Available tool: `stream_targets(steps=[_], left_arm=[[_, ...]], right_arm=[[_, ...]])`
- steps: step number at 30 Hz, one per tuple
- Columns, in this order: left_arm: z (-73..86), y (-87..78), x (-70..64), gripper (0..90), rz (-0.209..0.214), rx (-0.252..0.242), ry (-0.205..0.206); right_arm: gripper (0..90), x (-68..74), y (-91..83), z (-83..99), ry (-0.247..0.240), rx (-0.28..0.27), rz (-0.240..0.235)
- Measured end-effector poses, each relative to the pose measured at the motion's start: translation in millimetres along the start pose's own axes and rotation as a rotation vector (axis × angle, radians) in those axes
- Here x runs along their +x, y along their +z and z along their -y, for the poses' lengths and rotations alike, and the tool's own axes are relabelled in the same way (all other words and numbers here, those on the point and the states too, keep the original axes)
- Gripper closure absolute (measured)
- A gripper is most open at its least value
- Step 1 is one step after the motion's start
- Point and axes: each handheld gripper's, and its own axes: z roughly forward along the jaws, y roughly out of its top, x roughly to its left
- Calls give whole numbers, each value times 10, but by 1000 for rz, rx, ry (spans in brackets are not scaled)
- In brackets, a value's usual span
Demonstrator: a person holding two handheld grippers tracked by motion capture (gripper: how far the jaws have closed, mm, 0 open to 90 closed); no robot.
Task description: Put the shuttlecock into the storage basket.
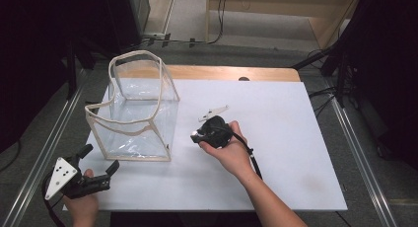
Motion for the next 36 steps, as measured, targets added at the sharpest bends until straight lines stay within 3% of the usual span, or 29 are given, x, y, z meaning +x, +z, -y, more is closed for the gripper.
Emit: stream_targets(steps=[36], left_arm=[[0,1,-2,0,2,3,3]], right_arm=[[632,97,-233,-209,-65,-122,-2]])
